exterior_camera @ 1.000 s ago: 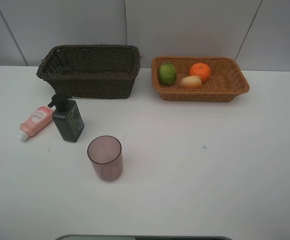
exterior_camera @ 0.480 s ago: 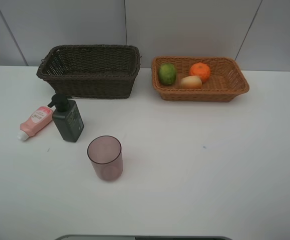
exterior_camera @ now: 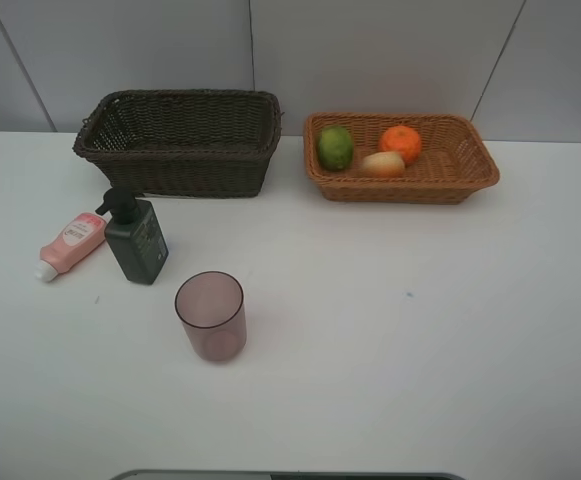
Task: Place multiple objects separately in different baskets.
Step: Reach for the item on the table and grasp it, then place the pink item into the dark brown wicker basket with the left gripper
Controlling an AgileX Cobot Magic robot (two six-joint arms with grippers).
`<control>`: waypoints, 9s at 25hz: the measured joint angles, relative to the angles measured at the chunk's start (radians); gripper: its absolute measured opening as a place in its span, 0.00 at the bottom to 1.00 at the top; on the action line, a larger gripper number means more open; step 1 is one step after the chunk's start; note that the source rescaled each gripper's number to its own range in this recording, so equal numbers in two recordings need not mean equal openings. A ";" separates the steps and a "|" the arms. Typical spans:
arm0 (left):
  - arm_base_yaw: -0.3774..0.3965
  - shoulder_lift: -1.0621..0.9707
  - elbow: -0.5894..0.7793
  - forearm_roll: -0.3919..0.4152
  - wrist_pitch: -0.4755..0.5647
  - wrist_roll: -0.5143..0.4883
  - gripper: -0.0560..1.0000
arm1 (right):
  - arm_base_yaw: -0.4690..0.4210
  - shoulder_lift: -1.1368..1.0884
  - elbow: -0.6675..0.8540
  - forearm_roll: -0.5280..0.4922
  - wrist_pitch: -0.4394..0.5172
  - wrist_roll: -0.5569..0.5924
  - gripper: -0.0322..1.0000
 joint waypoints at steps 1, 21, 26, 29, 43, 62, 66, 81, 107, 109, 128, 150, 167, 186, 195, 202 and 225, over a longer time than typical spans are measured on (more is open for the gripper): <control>0.000 0.000 0.000 0.000 0.000 0.000 0.99 | -0.045 0.000 0.000 0.000 0.000 0.000 0.82; 0.000 0.000 0.000 0.000 0.000 0.000 0.99 | -0.229 0.000 0.000 0.050 -0.001 -0.098 0.82; 0.000 0.000 0.000 0.000 0.000 0.000 0.99 | -0.229 0.000 0.000 0.121 -0.004 -0.189 0.82; 0.000 0.000 0.000 0.000 0.000 0.000 0.99 | -0.229 0.000 0.000 0.128 -0.005 -0.197 0.82; 0.000 0.000 0.000 0.000 0.000 0.000 0.99 | -0.229 0.000 0.000 0.129 -0.006 -0.203 0.82; 0.000 0.000 0.000 0.000 0.000 0.000 0.99 | -0.229 0.000 0.000 0.129 -0.006 -0.203 0.82; 0.000 0.000 0.000 0.000 0.000 0.000 0.99 | -0.229 0.000 0.000 0.129 -0.006 -0.203 0.82; 0.000 0.363 -0.020 0.053 -0.014 0.032 0.99 | -0.229 0.000 0.000 0.129 -0.007 -0.203 0.82; -0.242 1.572 -0.717 -0.028 -0.112 -0.054 0.99 | -0.229 0.000 0.000 0.129 -0.007 -0.203 0.82; -0.247 1.630 -0.748 -0.028 -0.092 -0.086 0.99 | -0.229 0.000 0.000 0.129 -0.007 -0.203 0.82; -0.247 1.837 -0.756 0.029 -0.147 -0.222 0.99 | -0.229 0.000 0.000 0.130 -0.007 -0.203 0.82; -0.247 1.909 -0.666 -0.021 -0.350 -0.231 0.85 | -0.229 0.000 0.000 0.130 -0.007 -0.203 0.82; -0.247 1.909 -0.666 -0.022 -0.349 -0.229 0.53 | -0.229 0.000 0.000 0.130 -0.007 -0.203 0.82; -0.247 1.733 -0.810 0.033 -0.250 -0.220 0.53 | -0.229 0.000 0.000 0.130 -0.007 -0.203 0.82; -0.247 1.731 -1.005 0.232 -0.204 -0.201 0.53 | -0.229 0.000 0.000 0.130 -0.007 -0.203 0.82; -0.214 1.847 -1.020 0.325 -0.365 -0.204 0.53 | -0.229 0.000 0.000 0.130 -0.007 -0.203 0.82; -0.101 2.135 -1.020 0.278 -0.742 -0.209 0.53 | -0.229 0.000 0.000 0.131 -0.007 -0.203 0.82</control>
